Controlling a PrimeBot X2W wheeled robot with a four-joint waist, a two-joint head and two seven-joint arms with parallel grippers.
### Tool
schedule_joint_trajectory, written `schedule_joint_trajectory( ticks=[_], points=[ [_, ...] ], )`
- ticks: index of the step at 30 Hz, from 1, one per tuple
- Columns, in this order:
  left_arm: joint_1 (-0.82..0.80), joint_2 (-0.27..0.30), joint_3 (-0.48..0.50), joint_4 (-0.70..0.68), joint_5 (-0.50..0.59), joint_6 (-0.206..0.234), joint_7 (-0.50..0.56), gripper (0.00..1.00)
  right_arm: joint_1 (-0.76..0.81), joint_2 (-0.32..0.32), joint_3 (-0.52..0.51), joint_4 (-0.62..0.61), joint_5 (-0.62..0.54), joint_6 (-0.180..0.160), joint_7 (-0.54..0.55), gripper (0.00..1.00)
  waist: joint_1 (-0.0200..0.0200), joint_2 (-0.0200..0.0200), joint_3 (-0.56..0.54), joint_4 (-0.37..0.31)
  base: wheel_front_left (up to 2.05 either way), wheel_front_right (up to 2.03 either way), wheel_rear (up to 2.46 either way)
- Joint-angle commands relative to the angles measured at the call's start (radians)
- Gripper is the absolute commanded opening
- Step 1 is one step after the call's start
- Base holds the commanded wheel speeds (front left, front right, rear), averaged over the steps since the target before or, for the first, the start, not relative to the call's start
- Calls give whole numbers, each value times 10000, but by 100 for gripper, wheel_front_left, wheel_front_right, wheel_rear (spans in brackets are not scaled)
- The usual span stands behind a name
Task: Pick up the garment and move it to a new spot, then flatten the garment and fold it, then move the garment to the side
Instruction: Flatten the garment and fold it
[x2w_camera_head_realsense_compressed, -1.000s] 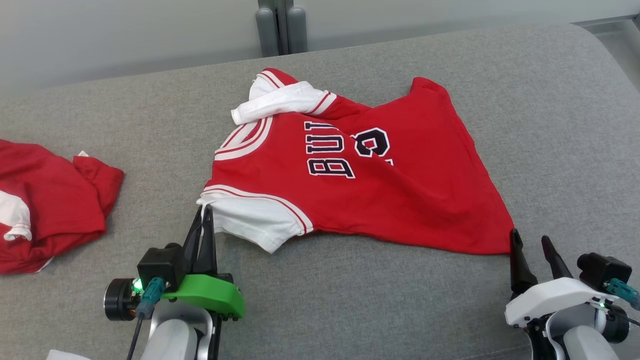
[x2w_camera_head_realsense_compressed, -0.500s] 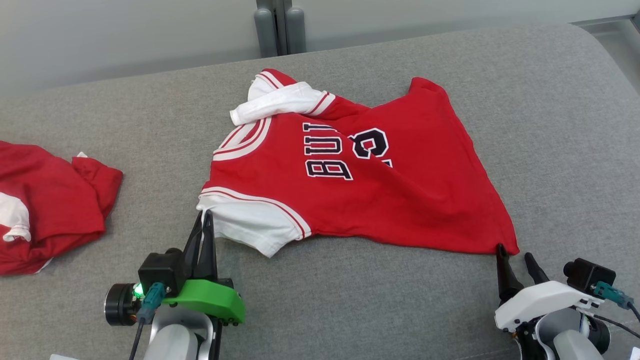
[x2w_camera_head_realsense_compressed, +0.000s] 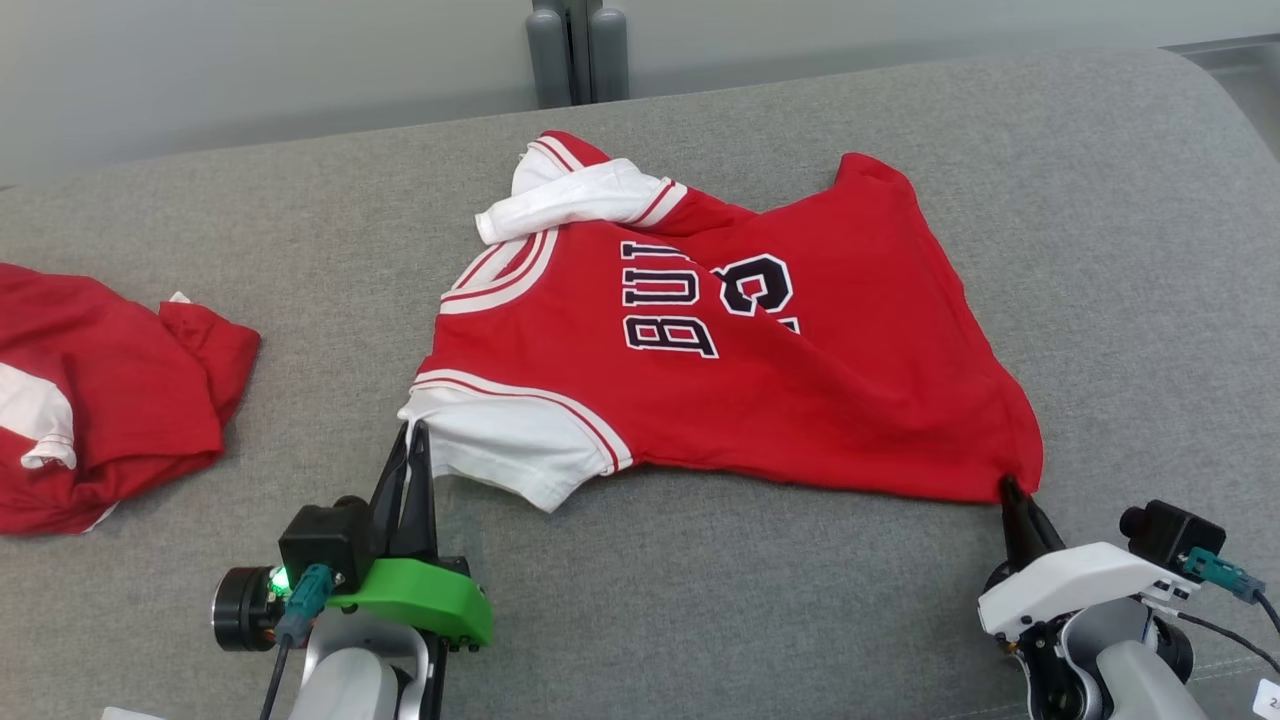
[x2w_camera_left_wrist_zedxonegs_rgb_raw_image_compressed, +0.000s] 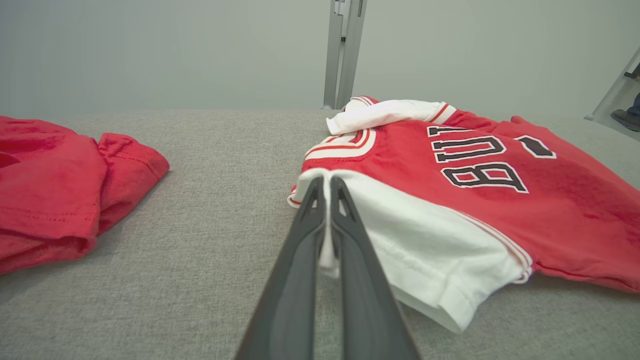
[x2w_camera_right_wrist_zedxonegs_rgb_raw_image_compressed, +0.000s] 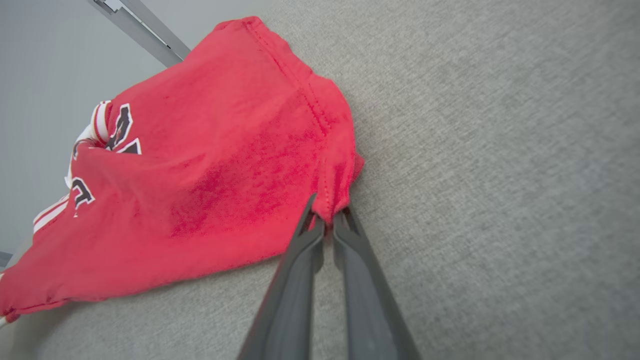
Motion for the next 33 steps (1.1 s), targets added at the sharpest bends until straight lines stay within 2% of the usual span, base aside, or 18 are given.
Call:
schedule_joint_trajectory(
  ticks=[1,4,11,16,22,27,33],
  points=[
    [-86,34,61,-18,-33,36,-6,0,-137,-151,80,-158,5,1,-209,0,0,0,-1,2,0,0,0],
    [-118,34,166,-200,-105,39,-8,0,-210,-235,283,-606,12,1,-454,0,0,0,-35,-18,0,0,0],
    [-647,38,643,-1203,-1275,-304,-8,0,-637,-734,586,-2584,103,1,-596,0,0,0,-223,-116,0,0,0],
    [-1801,33,1033,-2223,-1978,-553,-8,0,-1469,-1315,654,-4161,-323,1,-66,0,0,0,-477,-170,0,0,0],
    [-3510,35,1066,-2861,-2275,-724,47,0,-2741,-1862,654,-5360,-1008,1,970,0,0,0,-958,-224,0,0,0],
    [-4395,91,1169,-3550,-2575,-534,533,0,-3344,-1824,304,-6184,-1520,1,1894,0,0,0,-1204,-274,0,0,0],
    [-4795,280,1433,-4581,-2844,-169,1395,0,-3255,-1249,-222,-7487,-1870,1,3256,0,0,0,-1046,-330,0,0,0]
  ],
)
